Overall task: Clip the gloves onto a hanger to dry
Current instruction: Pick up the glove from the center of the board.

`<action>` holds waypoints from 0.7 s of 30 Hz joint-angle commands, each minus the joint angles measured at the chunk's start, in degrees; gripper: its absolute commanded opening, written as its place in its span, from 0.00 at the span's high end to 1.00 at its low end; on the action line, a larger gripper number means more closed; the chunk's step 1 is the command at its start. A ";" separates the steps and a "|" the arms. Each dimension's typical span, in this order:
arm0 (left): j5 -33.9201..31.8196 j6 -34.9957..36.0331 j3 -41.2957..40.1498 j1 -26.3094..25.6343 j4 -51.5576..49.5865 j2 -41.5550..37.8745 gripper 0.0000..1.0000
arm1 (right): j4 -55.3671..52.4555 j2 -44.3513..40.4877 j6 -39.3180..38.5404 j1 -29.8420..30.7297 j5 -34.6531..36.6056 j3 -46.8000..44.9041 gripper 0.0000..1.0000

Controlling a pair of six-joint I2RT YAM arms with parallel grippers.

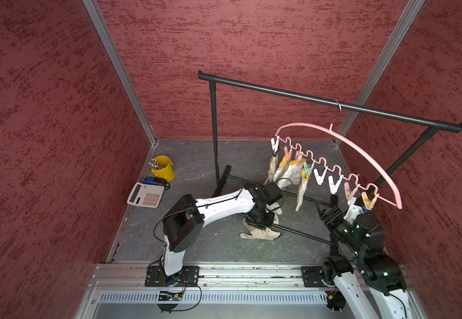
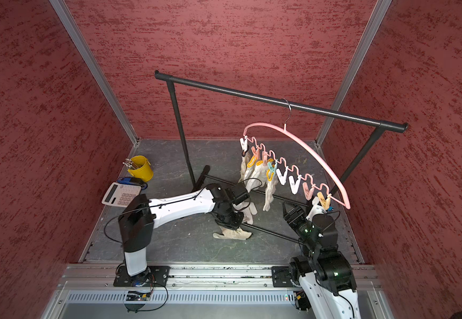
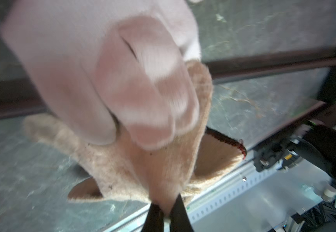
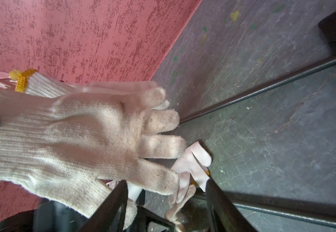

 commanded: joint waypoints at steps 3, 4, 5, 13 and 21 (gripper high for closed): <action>-1.44 0.64 -6.97 -0.30 3.87 -15.42 1.00 | 4.47 0.03 -1.97 -0.11 -9.76 -2.91 0.39; -1.51 0.21 -8.43 0.02 5.32 -18.03 1.00 | 5.33 -0.04 -1.77 -0.12 -11.43 -3.84 0.40; -1.09 -0.54 -10.38 0.62 7.73 -21.08 1.00 | 6.27 -0.08 -1.29 -0.12 -13.24 -4.84 0.41; 4.55 -11.20 -24.56 12.53 30.39 -34.27 1.00 | 10.89 -0.18 0.87 -0.07 -21.89 -8.41 0.45; 5.10 -22.36 -30.40 15.01 48.44 -35.84 1.00 | 20.64 -6.90 9.43 -0.13 -30.68 -14.80 0.47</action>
